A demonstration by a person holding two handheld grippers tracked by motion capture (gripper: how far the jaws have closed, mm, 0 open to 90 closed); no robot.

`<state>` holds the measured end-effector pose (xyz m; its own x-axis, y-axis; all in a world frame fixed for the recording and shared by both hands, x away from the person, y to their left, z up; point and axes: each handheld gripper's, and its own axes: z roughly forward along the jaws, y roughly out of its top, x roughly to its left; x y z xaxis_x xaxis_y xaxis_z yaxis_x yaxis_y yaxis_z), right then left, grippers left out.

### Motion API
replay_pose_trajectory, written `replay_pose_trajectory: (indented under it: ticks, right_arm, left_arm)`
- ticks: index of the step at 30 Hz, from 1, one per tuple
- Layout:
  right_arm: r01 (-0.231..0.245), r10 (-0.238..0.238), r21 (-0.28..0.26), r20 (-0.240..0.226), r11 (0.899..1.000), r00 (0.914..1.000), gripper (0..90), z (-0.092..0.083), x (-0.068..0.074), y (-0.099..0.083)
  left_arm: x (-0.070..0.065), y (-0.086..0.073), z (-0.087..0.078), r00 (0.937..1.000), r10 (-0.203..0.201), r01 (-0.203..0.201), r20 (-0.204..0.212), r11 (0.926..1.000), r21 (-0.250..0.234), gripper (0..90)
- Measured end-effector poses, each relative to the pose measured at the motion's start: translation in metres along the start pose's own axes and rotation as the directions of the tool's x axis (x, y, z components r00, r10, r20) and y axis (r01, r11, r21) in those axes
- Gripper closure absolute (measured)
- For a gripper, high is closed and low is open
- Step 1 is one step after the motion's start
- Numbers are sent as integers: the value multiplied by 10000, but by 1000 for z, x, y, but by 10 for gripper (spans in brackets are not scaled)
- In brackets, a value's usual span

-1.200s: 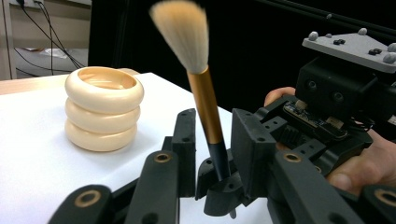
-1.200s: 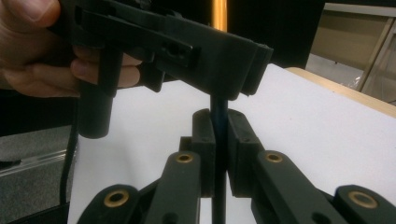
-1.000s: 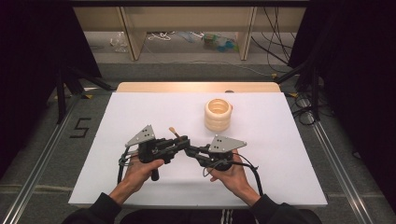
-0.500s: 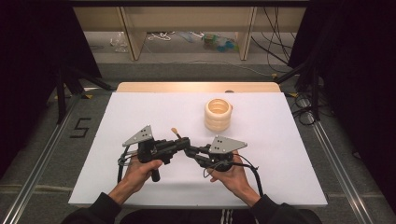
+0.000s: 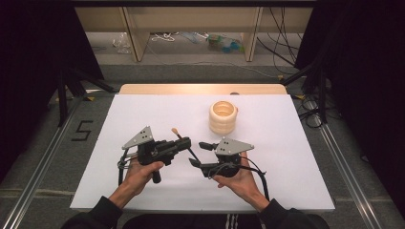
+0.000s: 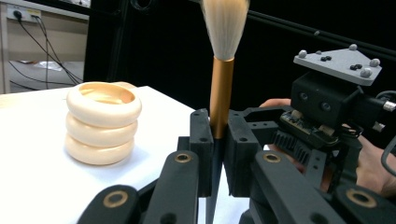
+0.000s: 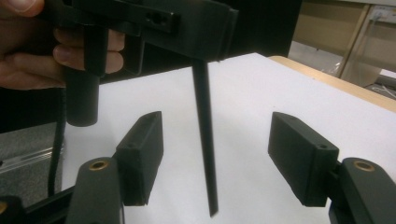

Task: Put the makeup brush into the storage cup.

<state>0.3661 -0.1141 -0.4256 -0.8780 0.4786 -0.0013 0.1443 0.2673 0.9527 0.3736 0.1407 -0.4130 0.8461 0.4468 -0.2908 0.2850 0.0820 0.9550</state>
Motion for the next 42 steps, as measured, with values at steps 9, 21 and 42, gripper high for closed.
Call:
replay_pose_trajectory:
  ticks: [9, 21, 42]
  right_arm:
    - [-237, 226, 150, 692, 9996, 9973, 280, -17, -10, 0]
    - [-391, 355, 171, 1746, 9991, 9840, 218, -47, -29, -6]
    - [-803, 559, 871, 2535, 9930, 9657, 164, -77, -39, -26]
  left_arm:
    - [2, 1, -2, 9975, 383, -371, -591, 9991, 216, 833]
    - [5, 4, -6, 9886, 803, -766, -1276, 9965, 337, 833]
    - [15, 11, -7, 9726, 918, -832, -2138, 9953, 493, 833]
